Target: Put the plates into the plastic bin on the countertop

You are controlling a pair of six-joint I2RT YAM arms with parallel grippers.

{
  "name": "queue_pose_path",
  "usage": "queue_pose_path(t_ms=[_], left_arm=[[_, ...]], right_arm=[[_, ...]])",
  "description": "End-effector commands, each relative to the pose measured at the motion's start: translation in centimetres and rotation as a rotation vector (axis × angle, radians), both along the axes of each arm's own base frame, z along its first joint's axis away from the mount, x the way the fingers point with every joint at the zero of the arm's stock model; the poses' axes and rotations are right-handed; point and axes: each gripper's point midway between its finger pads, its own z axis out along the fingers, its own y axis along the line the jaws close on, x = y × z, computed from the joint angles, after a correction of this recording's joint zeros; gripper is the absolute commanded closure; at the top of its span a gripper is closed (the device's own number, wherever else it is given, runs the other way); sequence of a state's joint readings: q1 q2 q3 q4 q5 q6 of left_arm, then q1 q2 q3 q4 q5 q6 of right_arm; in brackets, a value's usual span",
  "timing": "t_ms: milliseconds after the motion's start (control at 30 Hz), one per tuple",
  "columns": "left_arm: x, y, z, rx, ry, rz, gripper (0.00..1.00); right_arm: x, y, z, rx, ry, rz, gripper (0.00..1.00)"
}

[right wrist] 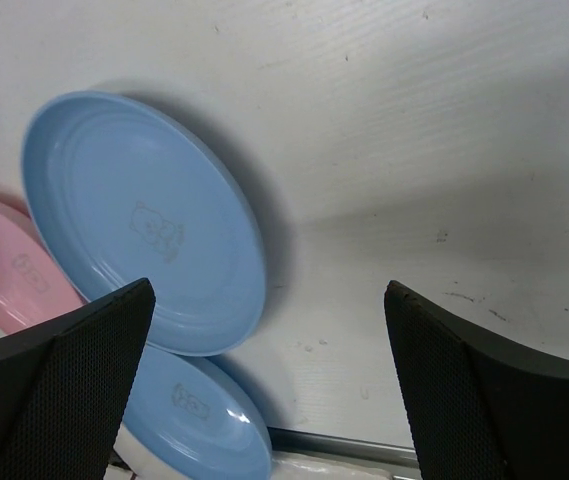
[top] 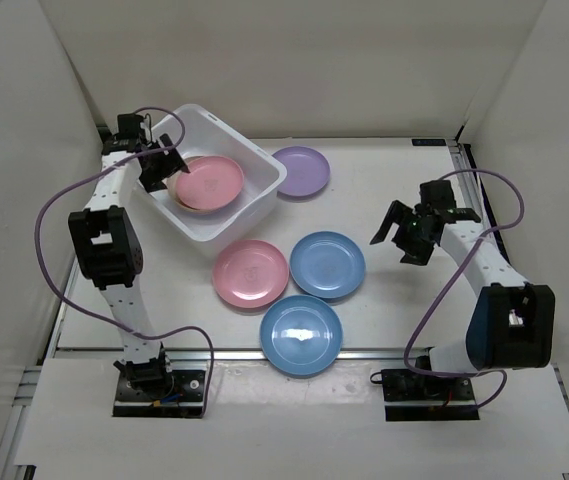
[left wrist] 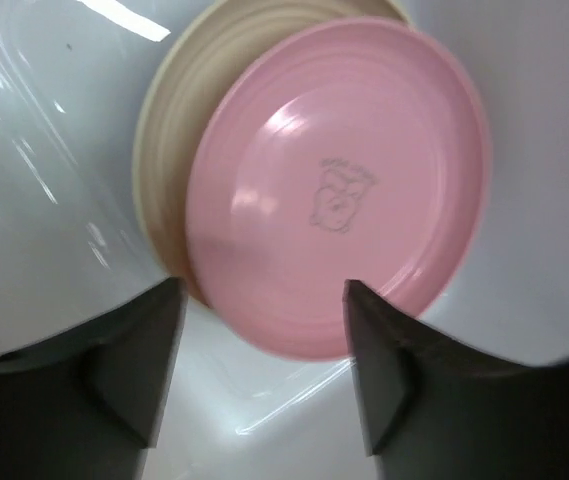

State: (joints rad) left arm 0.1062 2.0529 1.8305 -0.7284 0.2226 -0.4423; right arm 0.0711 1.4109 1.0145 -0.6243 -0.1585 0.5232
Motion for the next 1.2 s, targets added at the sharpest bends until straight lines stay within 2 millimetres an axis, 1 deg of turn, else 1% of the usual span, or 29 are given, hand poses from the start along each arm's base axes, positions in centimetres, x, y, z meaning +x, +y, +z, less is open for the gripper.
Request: queue_pose_path(t_ms=[0, 33, 100, 133, 167, 233, 267, 333, 433, 467, 500, 533, 567, 600, 633, 667, 700, 733, 767, 800, 833, 867, 900, 967, 1000, 1033, 1067, 1133, 1167], left_arm=[[0.3, 0.7, 1.7, 0.101, -0.002, 0.037, 0.07], [0.6, 0.4, 2.6, 0.113, -0.021, 0.034, 0.01], [0.9, 0.2, 3.4, 0.1, -0.04, 0.027, 0.01], [1.3, 0.1, 4.5, 0.097, -0.068, 0.027, 0.01], [1.3, 0.1, 5.0, 0.097, -0.077, 0.029, 0.01], [1.3, 0.0, 6.6, 0.092, -0.112, 0.028, 0.01], [1.3, -0.4, 7.3, 0.089, -0.127, 0.019, 0.01], [1.1, -1.1, 8.8, 0.09, -0.162, -0.011, 0.01], [0.6, -3.6, 10.6, 0.099, -0.205, -0.087, 0.01], [0.1, -4.6, 11.6, 0.096, -0.228, -0.118, 0.0], [-0.3, -6.7, 12.0, 0.102, -0.242, -0.177, 0.01], [-0.7, -8.1, 12.5, 0.101, -0.258, -0.219, 0.01], [-1.8, -10.6, 13.3, 0.107, -0.279, -0.286, 0.01], [-2.3, -11.8, 13.7, 0.111, -0.287, -0.311, 0.0], [-2.8, -13.2, 14.1, 0.104, -0.3, -0.339, 0.01], [-3.7, -14.3, 15.1, 0.097, -0.322, -0.367, 0.01], [-4.7, -16.3, 15.1, 0.089, -0.324, -0.409, 0.01], [-5.2, -17.2, 15.4, 0.088, -0.338, -0.435, 0.01], [-6.1, -18.0, 16.2, 0.09, -0.358, -0.461, 0.01], [-7.0, -19.2, 15.8, 0.087, -0.352, -0.492, 0.0], [-7.9, -19.8, 16.0, 0.087, -0.359, -0.52, 0.01], [-8.4, -20.4, 16.5, 0.083, -0.371, -0.543, 0.01], [-9.2, -21.7, 16.1, 0.076, -0.366, -0.579, 0.01], [-10.4, -23.1, 16.3, 0.066, -0.379, -0.634, 0.0], [-11.3, -24.3, 15.7, 0.058, -0.366, -0.667, 0.0], [-11.6, -24.8, 15.5, 0.054, -0.369, -0.682, 0.01], [-12.1, -25.5, 15.3, 0.037, -0.364, -0.707, 0.0], [-12.6, -26.4, 14.6, 0.025, -0.348, -0.735, 0.0], [-12.7, -26.6, 14.3, 0.022, -0.342, -0.741, 0.0]], right_arm=[[0.1, 0.0, -0.7, -0.005, -0.019, 0.008, 0.01], [0.0, 0.4, -1.0, 0.011, -0.01, 0.019, 0.01], [0.0, 1.0, -1.5, 0.02, -0.008, 0.037, 0.01], [-0.1, 1.7, -1.6, 0.015, -0.013, 0.065, 0.02], [-0.1, 2.1, -1.9, 0.008, -0.014, 0.081, 0.03], [0.3, 2.6, -2.6, -0.021, -0.018, 0.093, 0.04], [0.3, 3.4, -3.4, -0.028, -0.001, 0.112, 0.05], [0.4, 4.1, -4.0, -0.027, 0.014, 0.129, 0.07], [0.6, 5.1, -5.6, -0.039, 0.043, 0.153, 0.11], [0.6, 5.5, -5.9, -0.043, 0.048, 0.156, 0.12], [0.6, 5.7, -6.3, -0.039, 0.056, 0.163, 0.14], [0.6, 6.0, -7.0, -0.038, 0.074, 0.17, 0.21], [0.4, 6.2, -7.4, -0.046, 0.082, 0.176, 0.24], [0.4, 6.2, -7.7, -0.052, 0.088, 0.169, 0.32], [0.3, 6.1, -8.2, -0.06, 0.101, 0.16, 0.48], [0.4, 6.1, -8.3, -0.061, 0.105, 0.155, 0.59], [0.5, 6.0, -8.2, -0.069, 0.106, 0.143, 0.68], [0.4, 5.9, -7.8, -0.075, 0.105, 0.14, 0.82], [0.5, 5.7, -7.3, -0.082, 0.094, 0.137, 0.88], [0.9, 5.1, -6.9, -0.115, 0.08, 0.115, 0.93], [1.1, 4.4, -5.8, -0.15, 0.055, 0.096, 1.0], [1.2, 4.4, -5.0, -0.148, 0.042, 0.098, 1.0], [1.5, 3.6, -4.3, -0.188, 0.017, 0.088, 1.0], [1.8, 3.4, -1.9, -0.197, -0.036, 0.094, 1.0], [1.9, 3.2, -1.0, -0.207, -0.061, 0.097, 1.0], [2.0, 3.0, 0.6, -0.208, -0.102, 0.093, 1.0], [1.8, 2.8, 1.3, -0.215, -0.107, 0.092, 1.0], [2.1, 2.6, 3.5, -0.219, -0.157, 0.096, 1.0], [1.8, 2.6, 4.7, -0.214, -0.183, 0.099, 1.0]])
